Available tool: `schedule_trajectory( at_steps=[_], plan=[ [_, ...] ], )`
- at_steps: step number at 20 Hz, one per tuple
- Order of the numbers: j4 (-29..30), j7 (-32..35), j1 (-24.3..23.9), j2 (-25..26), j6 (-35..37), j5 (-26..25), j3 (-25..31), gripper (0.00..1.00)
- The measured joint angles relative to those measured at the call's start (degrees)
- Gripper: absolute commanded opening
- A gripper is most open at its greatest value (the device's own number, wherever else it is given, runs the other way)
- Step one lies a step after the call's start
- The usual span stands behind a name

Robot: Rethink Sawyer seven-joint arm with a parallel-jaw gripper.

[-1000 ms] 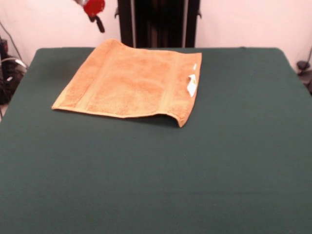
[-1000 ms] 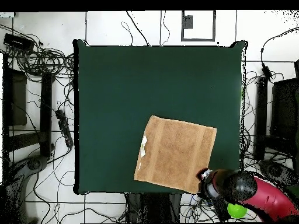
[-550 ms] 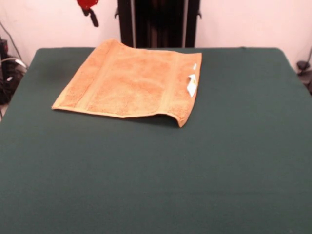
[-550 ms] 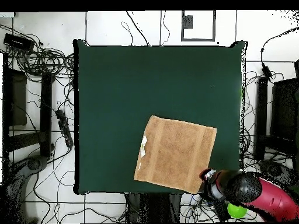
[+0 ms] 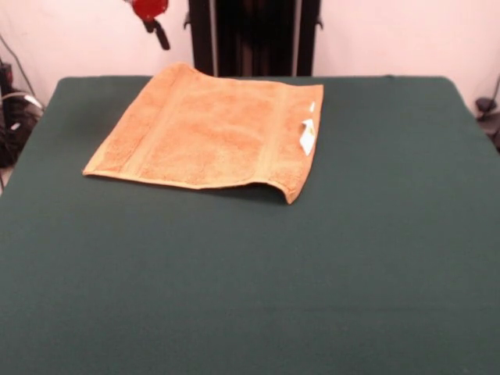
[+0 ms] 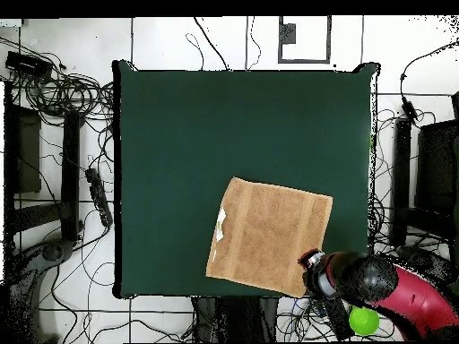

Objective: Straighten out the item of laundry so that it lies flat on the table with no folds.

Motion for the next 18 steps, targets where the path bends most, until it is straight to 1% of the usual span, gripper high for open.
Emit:
schedule_trajectory(
  at_steps=[13,14,18],
  plan=[
    [-1.2,0.0,5.3,5.2,-0.3,7.4,2.5,1.0],
    [-1.7,0.0,6.4,6.2,-0.8,8.7,2.6,1.0],
    [-2.4,0.0,7.6,7.2,-1.7,9.8,2.6,1.0]
  ],
)
